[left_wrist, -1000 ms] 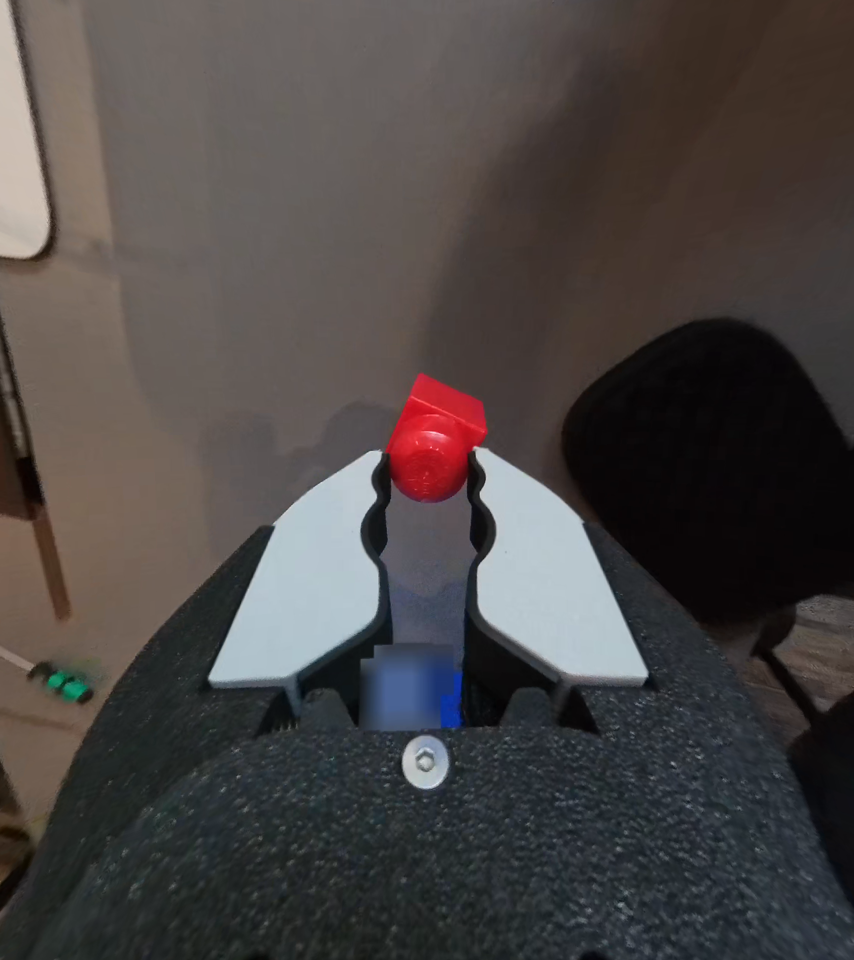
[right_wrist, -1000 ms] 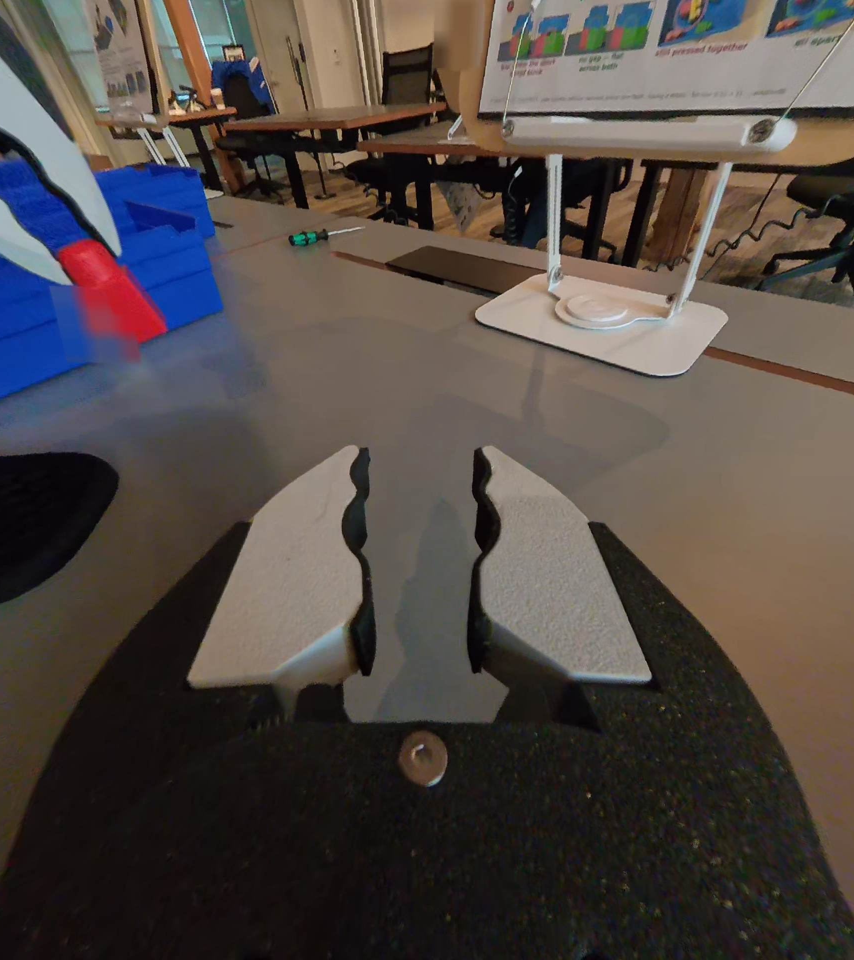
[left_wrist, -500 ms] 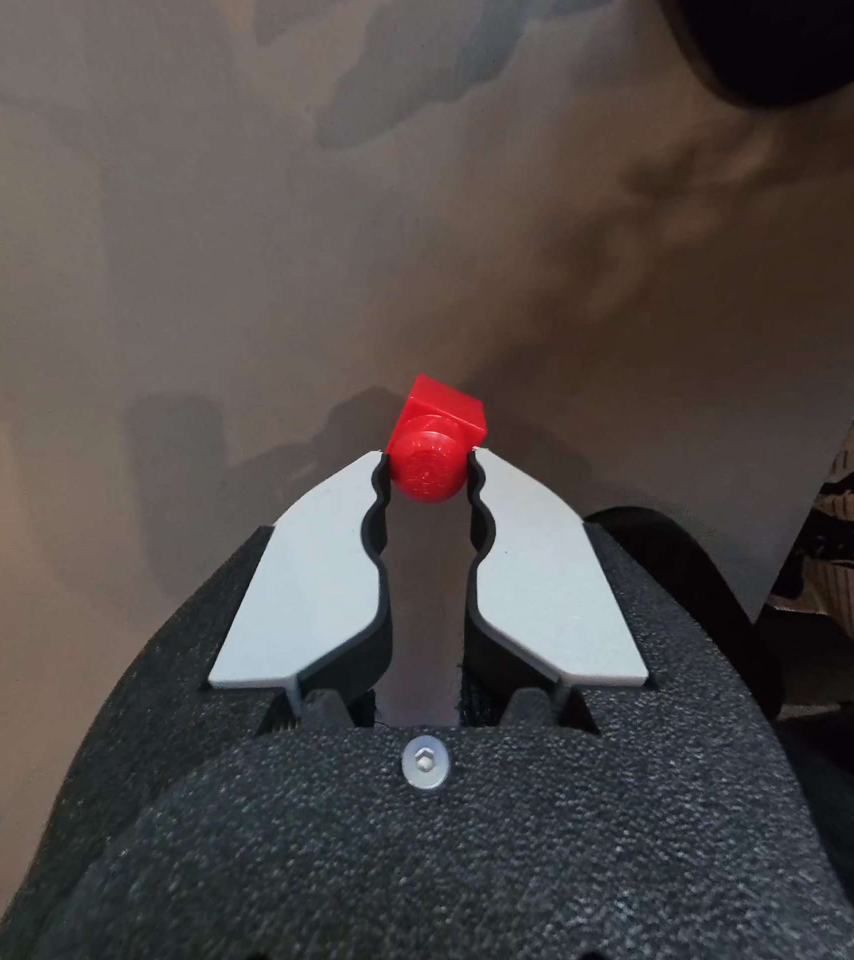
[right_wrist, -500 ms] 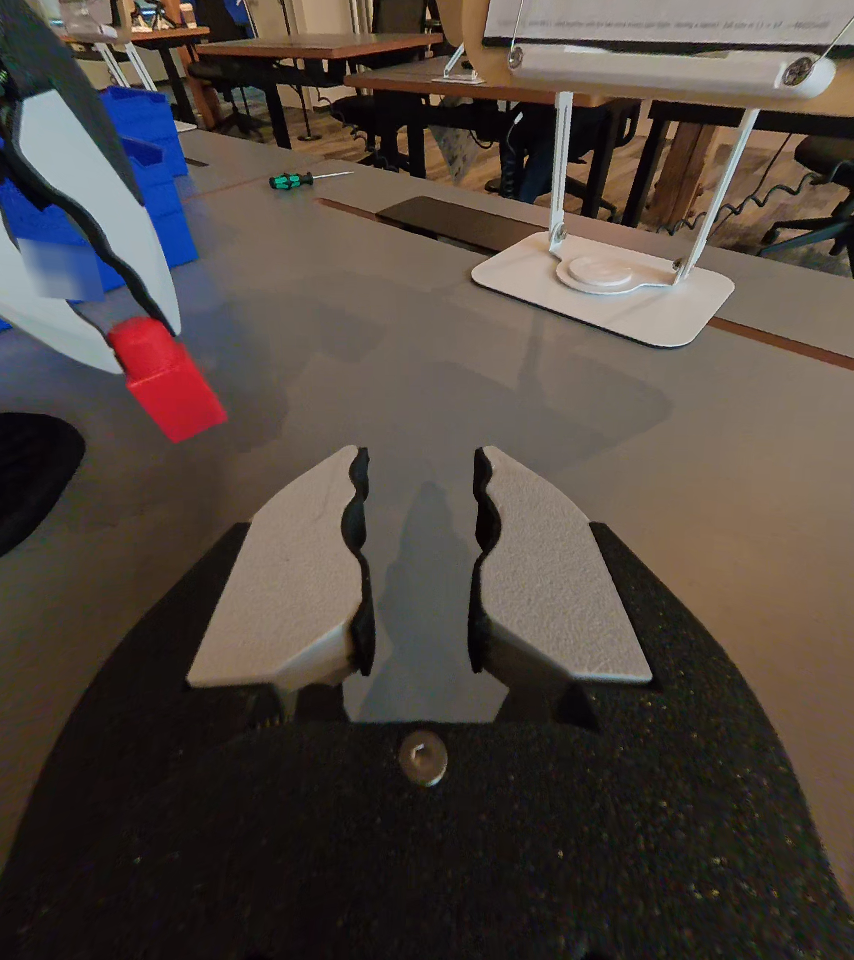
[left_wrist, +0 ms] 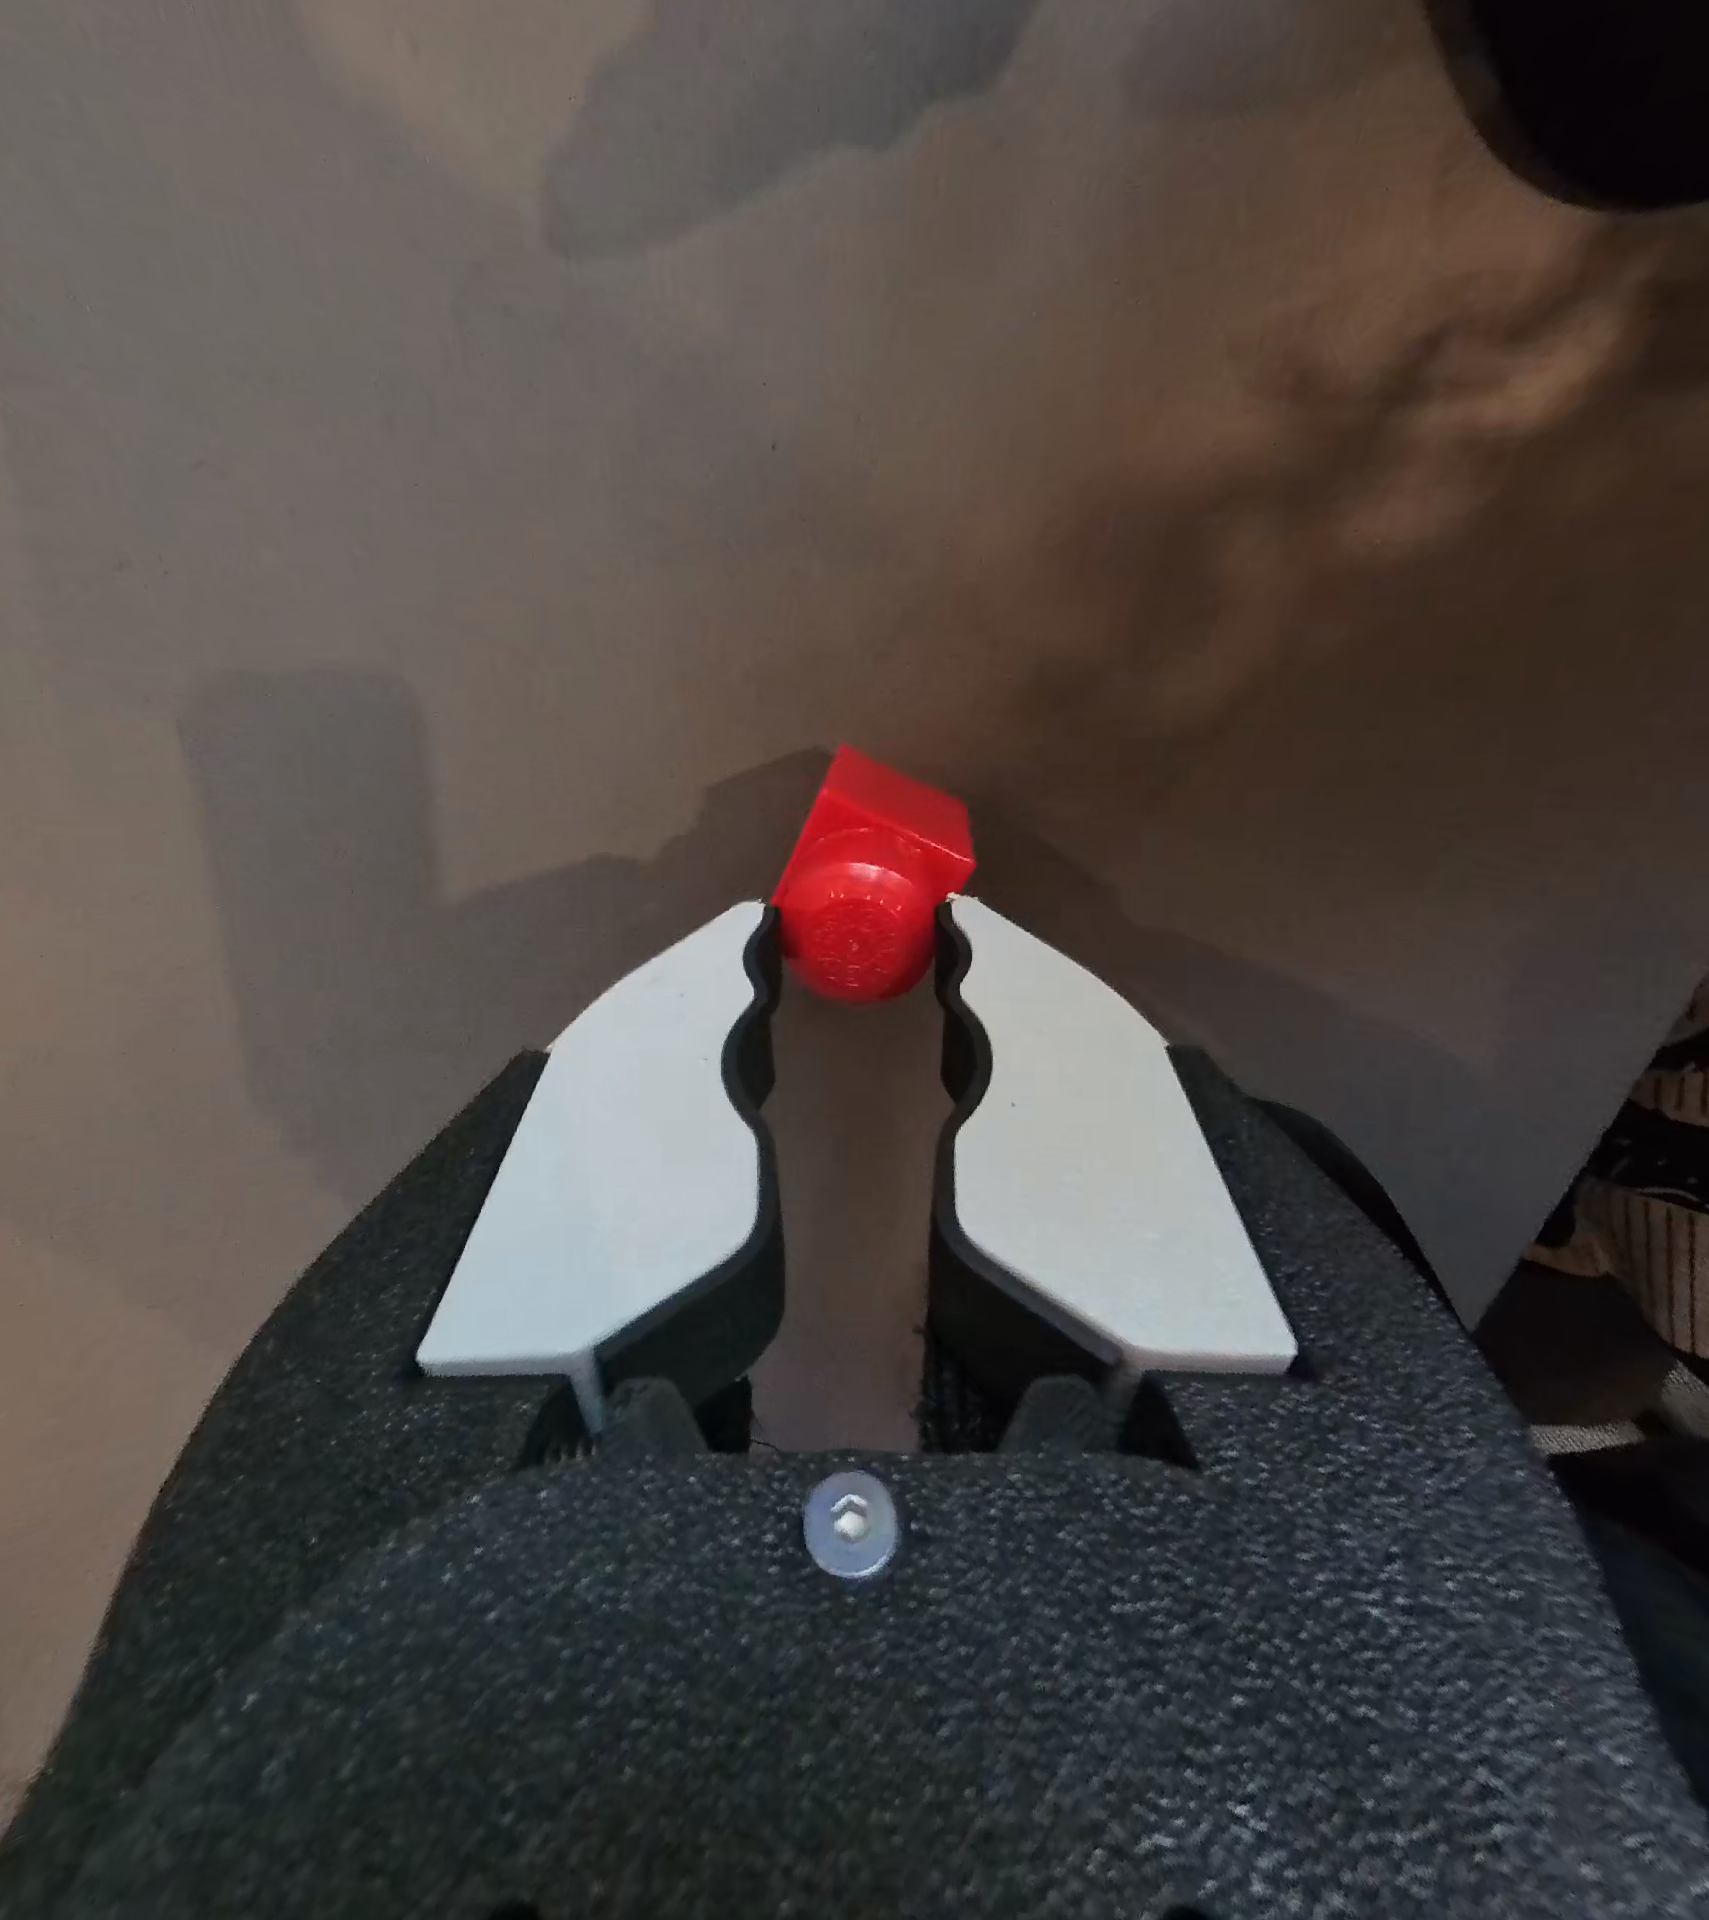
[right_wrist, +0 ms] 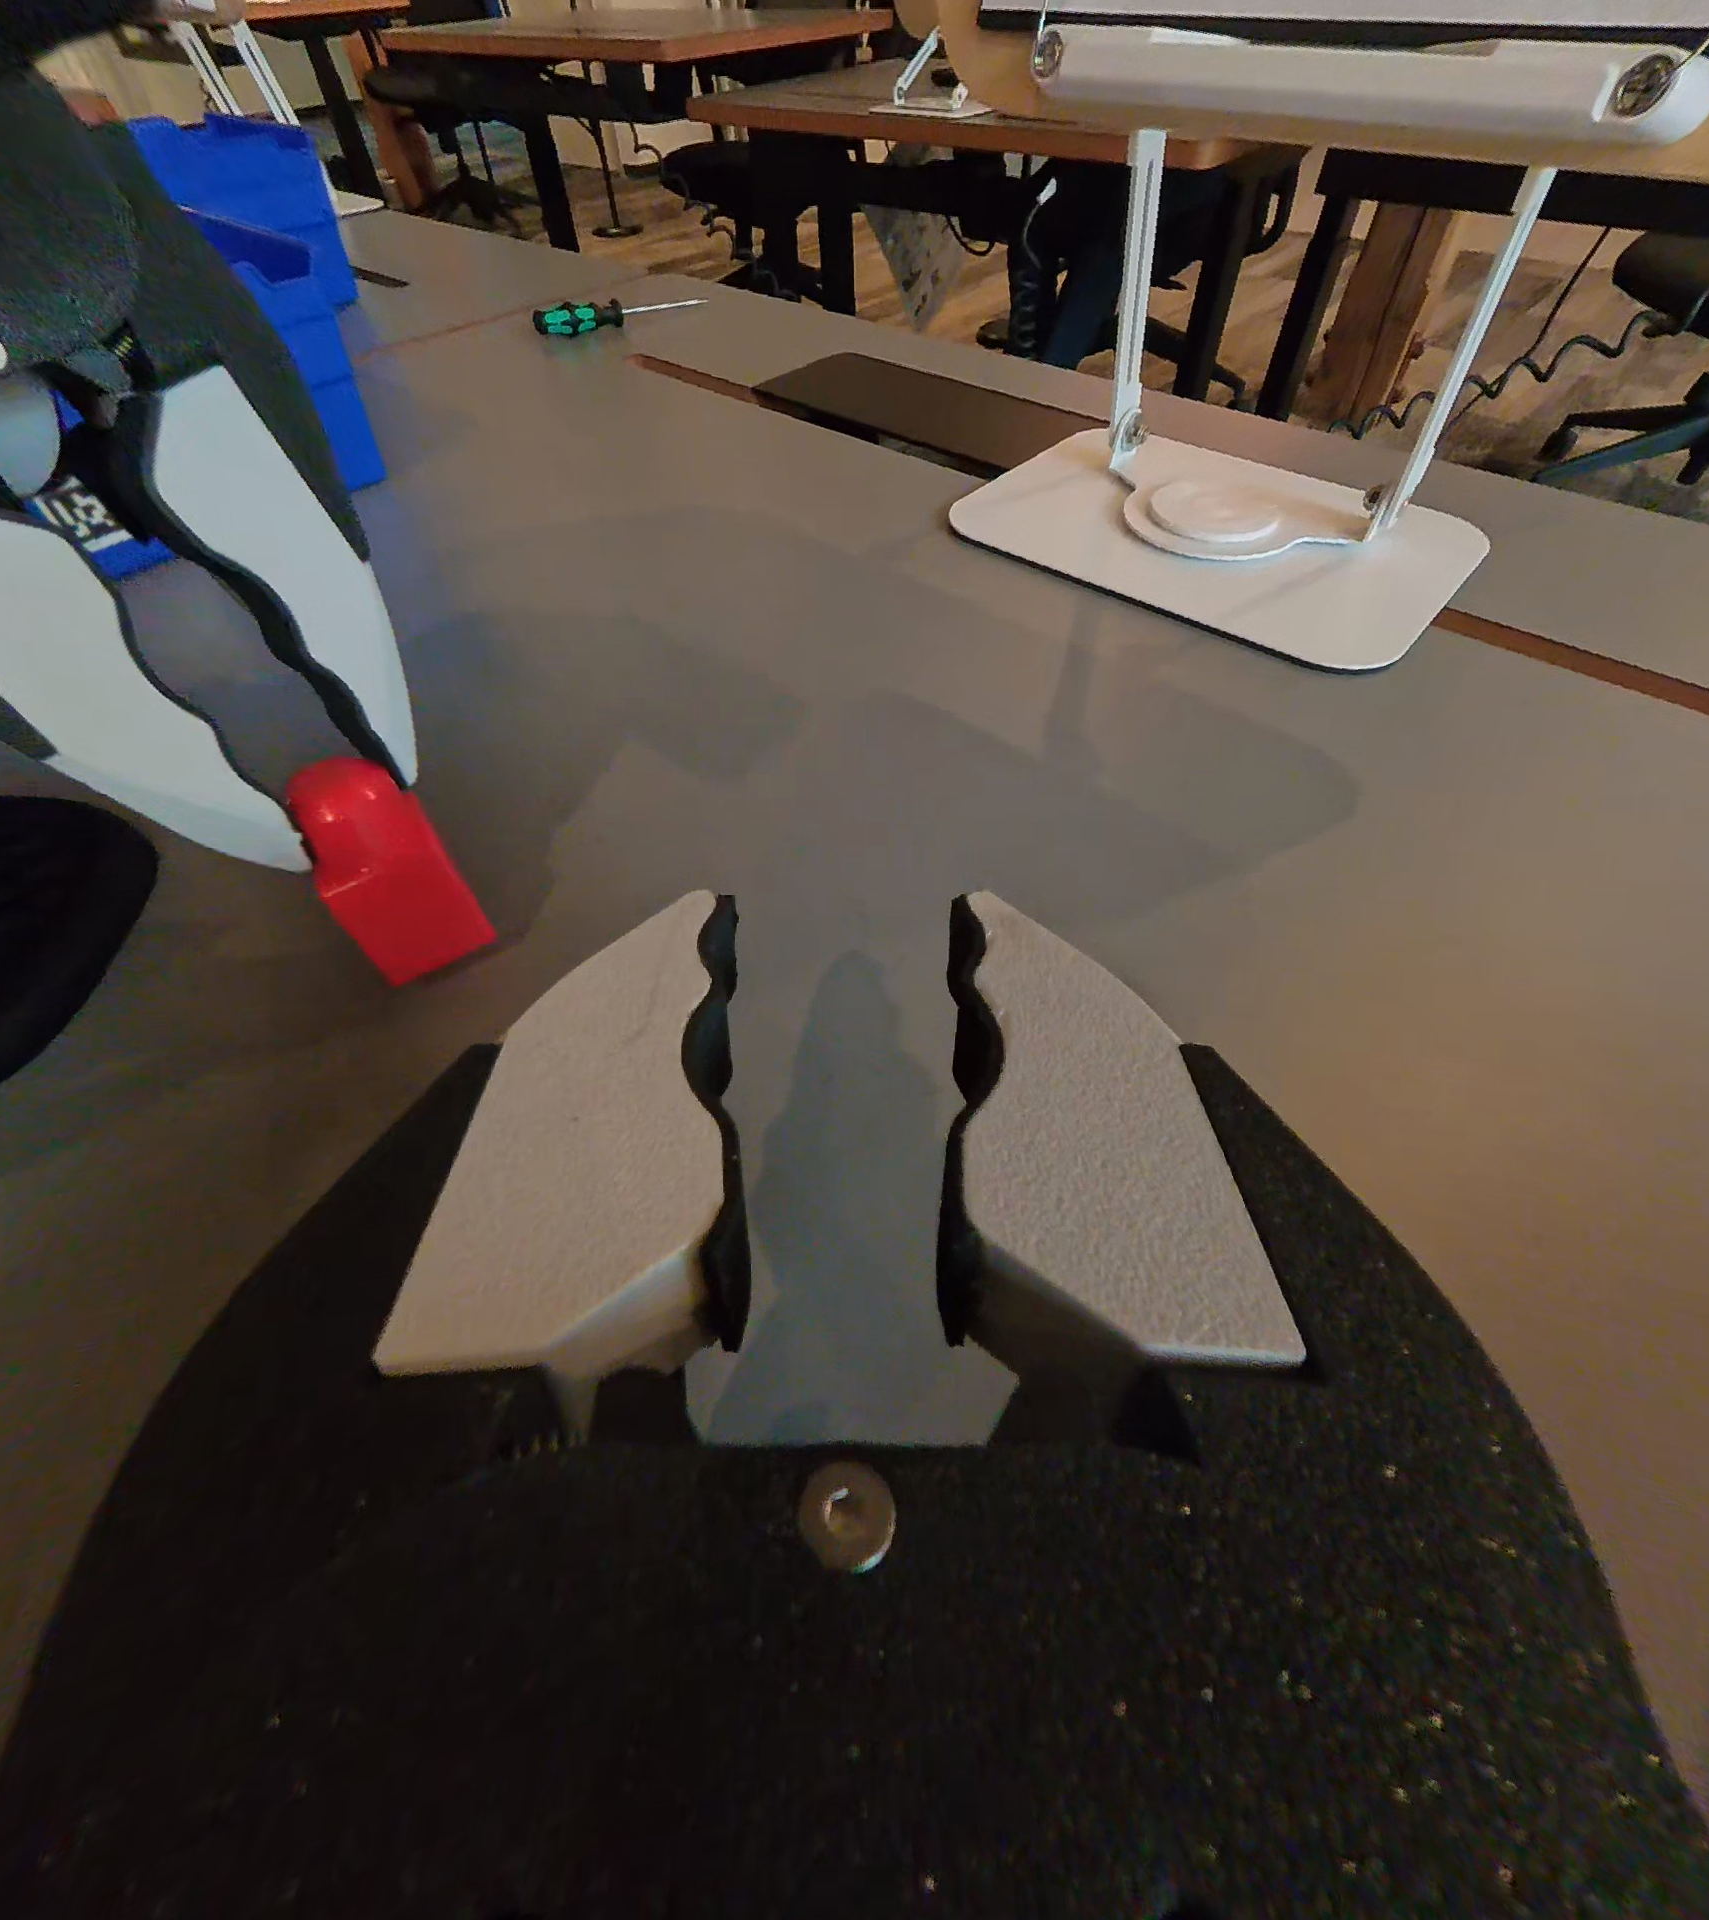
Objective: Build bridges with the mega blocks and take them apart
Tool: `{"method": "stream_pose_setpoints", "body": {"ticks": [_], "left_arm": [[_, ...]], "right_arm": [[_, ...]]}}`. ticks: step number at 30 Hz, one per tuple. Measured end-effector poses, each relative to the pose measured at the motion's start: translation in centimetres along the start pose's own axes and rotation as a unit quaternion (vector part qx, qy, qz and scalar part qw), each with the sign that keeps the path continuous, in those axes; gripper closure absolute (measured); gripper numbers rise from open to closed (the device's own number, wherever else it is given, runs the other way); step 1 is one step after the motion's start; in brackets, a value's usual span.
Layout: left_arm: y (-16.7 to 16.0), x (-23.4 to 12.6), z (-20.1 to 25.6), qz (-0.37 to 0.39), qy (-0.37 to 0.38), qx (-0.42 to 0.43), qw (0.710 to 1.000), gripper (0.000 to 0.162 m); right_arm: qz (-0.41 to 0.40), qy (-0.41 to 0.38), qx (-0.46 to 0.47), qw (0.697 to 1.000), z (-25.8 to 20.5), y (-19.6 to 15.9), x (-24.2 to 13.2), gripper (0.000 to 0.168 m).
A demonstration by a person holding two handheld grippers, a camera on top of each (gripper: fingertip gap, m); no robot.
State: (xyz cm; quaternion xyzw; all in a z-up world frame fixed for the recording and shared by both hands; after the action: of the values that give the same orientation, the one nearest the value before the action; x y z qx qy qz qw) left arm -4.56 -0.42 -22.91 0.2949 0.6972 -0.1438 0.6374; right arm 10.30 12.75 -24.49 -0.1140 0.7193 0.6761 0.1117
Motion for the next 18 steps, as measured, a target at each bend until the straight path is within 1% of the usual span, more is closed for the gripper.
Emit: {"method": "stream_pose_setpoints", "body": {"ticks": [9,18], "left_arm": [[0.03,0.66,-0.1,-0.028,-0.004,-0.021,0.999,0.133],[0.1,0.85,-0.31,-0.031,-0.009,-0.037,0.999,0.133]], "right_arm": [[0.0,0.001,0.0,1.0,-0.01,0.0,0.0,0.129],[0.0,0.002,-0.001,1.0,-0.03,0.01,-0.04,0.129]]}}
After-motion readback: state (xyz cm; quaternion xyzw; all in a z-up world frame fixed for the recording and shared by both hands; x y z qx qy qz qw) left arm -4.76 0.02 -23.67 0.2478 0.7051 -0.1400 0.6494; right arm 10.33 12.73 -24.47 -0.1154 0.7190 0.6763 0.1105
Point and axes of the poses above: each gripper's, where its closed fingertips meet, x out along the fingers, y out of its top, z = x × y across the jaws, the point moved 8 cm from there along -x, back along the fingers, and after that the axes turned 5 degrees about y, right-handed, at the moved point
